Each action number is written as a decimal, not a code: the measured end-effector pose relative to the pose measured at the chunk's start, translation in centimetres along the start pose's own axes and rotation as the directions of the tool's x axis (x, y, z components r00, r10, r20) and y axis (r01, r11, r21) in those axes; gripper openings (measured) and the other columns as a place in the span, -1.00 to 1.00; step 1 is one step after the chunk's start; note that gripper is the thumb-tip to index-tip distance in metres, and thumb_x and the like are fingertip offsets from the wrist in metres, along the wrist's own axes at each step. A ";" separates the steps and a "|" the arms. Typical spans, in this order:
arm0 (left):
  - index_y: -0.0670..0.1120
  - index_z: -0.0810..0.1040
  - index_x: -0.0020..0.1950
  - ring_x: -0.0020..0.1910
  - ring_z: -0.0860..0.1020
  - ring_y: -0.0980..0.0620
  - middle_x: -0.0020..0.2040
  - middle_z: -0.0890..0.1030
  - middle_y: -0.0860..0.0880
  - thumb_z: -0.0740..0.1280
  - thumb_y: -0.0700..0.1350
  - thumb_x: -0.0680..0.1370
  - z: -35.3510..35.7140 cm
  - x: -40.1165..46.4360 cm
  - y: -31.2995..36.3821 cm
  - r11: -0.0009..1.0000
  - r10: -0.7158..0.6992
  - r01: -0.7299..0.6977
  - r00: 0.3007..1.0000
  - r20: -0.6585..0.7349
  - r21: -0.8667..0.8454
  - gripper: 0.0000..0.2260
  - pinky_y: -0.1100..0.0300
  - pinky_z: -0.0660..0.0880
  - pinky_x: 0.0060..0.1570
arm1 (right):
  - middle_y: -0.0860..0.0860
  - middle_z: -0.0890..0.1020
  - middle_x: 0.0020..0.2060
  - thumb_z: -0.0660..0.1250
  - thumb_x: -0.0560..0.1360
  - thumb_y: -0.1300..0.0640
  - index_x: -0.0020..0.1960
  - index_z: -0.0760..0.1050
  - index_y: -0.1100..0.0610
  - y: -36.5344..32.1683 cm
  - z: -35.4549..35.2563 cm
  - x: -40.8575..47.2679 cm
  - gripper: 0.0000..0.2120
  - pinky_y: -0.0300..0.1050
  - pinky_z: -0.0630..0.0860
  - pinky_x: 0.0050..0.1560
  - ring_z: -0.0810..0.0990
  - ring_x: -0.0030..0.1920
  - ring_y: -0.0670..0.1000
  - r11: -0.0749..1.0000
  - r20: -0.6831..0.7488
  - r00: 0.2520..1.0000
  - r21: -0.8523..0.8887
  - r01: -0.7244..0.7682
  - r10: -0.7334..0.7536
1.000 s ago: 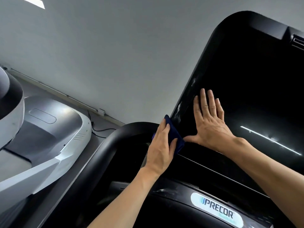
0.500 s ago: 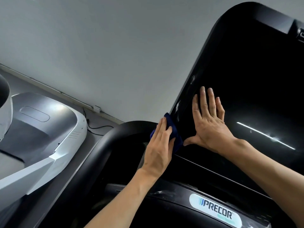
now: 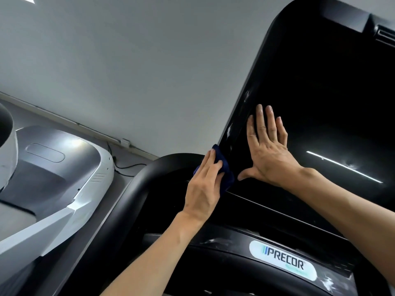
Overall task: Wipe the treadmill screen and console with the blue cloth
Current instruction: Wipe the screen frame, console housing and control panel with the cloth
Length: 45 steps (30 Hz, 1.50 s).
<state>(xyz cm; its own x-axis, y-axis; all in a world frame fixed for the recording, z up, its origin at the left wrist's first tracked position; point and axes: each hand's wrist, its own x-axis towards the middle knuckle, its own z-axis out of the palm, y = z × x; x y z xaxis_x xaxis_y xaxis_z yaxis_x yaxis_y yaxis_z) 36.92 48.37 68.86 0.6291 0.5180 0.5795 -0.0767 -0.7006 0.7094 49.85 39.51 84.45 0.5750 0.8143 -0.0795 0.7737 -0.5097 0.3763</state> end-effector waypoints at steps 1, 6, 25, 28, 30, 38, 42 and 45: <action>-0.26 0.57 0.31 0.48 0.42 -0.14 0.47 0.46 -0.25 0.25 -0.12 0.65 0.1 1.2 0.3 1.000 0.013 -0.013 1.000 -0.010 0.008 -0.69 -0.09 0.48 0.36 | 0.27 -0.46 0.51 0.42 0.12 -0.56 0.58 -0.36 0.27 0.0 0.0 0.0 0.51 0.30 -0.32 0.53 -0.54 0.50 0.28 1.000 -0.005 1.000 0.002 -0.001 0.001; -0.30 0.59 0.27 0.42 0.49 -0.20 0.41 0.51 -0.29 0.27 -0.16 0.63 0.5 7.7 1.5 0.983 0.153 -0.148 0.988 -0.034 0.106 -0.71 -0.02 0.53 0.31 | 0.29 -0.39 0.54 0.48 0.09 -0.52 0.59 -0.32 0.27 0.0 0.1 0.0 0.52 0.32 -0.27 0.54 -0.50 0.51 0.28 1.000 -0.042 0.999 -0.001 0.003 -0.003; -0.37 0.51 0.36 0.53 0.34 -0.22 0.48 0.42 -0.30 0.32 -0.26 0.67 -0.5 4.4 -0.5 0.938 0.329 -0.330 0.944 0.027 0.109 -0.70 -0.10 0.43 0.42 | 0.30 -0.38 0.54 0.43 0.13 -0.55 0.60 -0.27 0.29 0.2 0.6 -0.1 0.48 0.36 -0.20 0.54 -0.45 0.53 0.31 1.000 -0.078 0.997 -0.014 0.026 -0.027; -0.39 0.51 0.35 0.54 0.33 -0.20 0.49 0.41 -0.29 0.32 -0.26 0.67 -0.7 2.7 -1.1 0.932 0.343 -0.347 0.937 0.062 0.100 -0.71 -0.10 0.43 0.41 | 0.30 -0.40 0.54 0.42 0.16 -0.55 0.60 -0.27 0.29 0.3 0.7 0.0 0.46 0.37 -0.22 0.54 -0.46 0.53 0.31 0.999 -0.077 0.996 -0.012 0.033 -0.034; -0.38 0.50 0.34 0.56 0.31 -0.17 0.51 0.39 -0.27 0.27 -0.22 0.69 -0.4 4.6 -0.6 0.948 0.306 -0.310 0.951 0.051 0.076 -0.71 -0.06 0.42 0.42 | 0.29 -0.41 0.53 0.45 0.15 -0.53 0.60 -0.29 0.28 0.3 0.7 0.0 0.47 0.37 -0.21 0.54 -0.47 0.52 0.30 0.999 -0.073 0.997 -0.003 0.036 -0.036; -0.30 0.49 0.41 0.50 0.40 -0.15 0.48 0.45 -0.23 0.30 -0.18 0.67 0.7 6.3 0.9 0.990 0.139 -0.137 0.987 -0.082 0.033 -0.66 0.02 0.44 0.41 | 0.31 -0.35 0.55 0.46 0.15 -0.52 0.61 -0.24 0.29 0.4 0.8 -0.1 0.46 0.39 -0.18 0.54 -0.43 0.54 0.32 0.999 -0.089 0.995 0.004 0.050 -0.049; -0.27 0.51 0.42 0.48 0.43 -0.12 0.46 0.48 -0.20 0.34 -0.16 0.66 0.4 2.5 0.3 0.994 0.104 -0.100 0.990 -0.098 0.046 -0.65 0.00 0.44 0.42 | 0.31 -0.38 0.54 0.42 0.18 -0.54 0.59 -0.27 0.28 0.4 0.6 -0.1 0.44 0.38 -0.19 0.54 -0.45 0.52 0.33 0.999 -0.071 0.996 -0.002 0.049 -0.049; -0.25 0.49 0.44 0.49 0.42 -0.06 0.48 0.46 -0.18 0.31 -0.12 0.67 0.3 2.7 0.6 0.999 0.014 -0.017 0.997 -0.075 -0.034 -0.63 0.04 0.42 0.44 | 0.32 -0.39 0.54 0.44 0.18 -0.52 0.59 -0.28 0.29 0.3 0.5 -0.1 0.45 0.38 -0.20 0.54 -0.47 0.52 0.33 0.999 -0.063 0.997 -0.006 0.042 -0.042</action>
<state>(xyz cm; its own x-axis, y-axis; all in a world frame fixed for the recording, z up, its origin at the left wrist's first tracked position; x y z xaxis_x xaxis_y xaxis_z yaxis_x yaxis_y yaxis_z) 38.82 49.18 70.68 0.5680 0.5433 0.6183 -0.1133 -0.6924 0.7125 50.18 39.17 84.07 0.5240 0.8509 -0.0371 0.7955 -0.4733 0.3783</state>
